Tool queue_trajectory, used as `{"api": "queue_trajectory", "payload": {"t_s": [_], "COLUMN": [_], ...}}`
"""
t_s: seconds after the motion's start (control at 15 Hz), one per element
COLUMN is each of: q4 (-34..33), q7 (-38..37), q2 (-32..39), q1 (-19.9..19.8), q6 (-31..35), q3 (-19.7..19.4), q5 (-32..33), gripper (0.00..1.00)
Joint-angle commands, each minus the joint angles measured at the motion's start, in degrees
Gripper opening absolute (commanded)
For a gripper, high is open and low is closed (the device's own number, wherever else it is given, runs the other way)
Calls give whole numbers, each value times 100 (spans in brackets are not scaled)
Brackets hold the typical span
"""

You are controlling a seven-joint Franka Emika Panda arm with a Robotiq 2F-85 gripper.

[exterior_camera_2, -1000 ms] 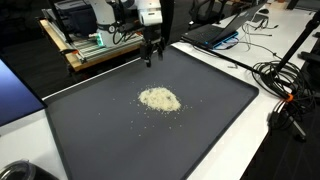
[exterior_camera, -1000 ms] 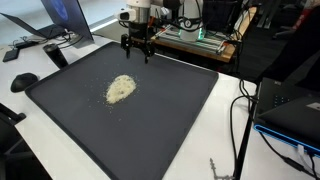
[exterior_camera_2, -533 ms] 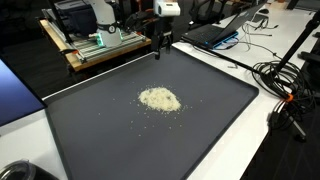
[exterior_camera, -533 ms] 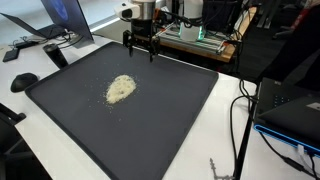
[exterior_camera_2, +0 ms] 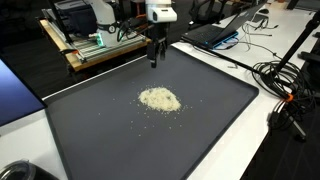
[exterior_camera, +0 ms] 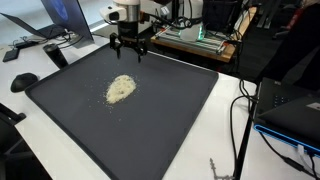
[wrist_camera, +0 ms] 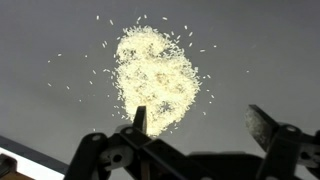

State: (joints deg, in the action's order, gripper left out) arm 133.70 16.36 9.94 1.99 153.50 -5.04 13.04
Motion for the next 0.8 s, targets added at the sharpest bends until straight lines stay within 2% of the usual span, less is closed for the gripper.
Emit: {"api": "queue_trajectory", "payload": {"t_s": [0.0, 0.2, 0.47, 0.73], "q4": [-232, -360, -688, -1005], "q7": [616, 1201, 1598, 1819], "q2": [503, 868, 1286, 1635], "q1": [-412, -735, -1042, -1105], "q6": [604, 1039, 933, 832], "q3": [176, 417, 695, 742], "q5": [-76, -181, -97, 57], "gripper": [100, 100, 100, 100]}}
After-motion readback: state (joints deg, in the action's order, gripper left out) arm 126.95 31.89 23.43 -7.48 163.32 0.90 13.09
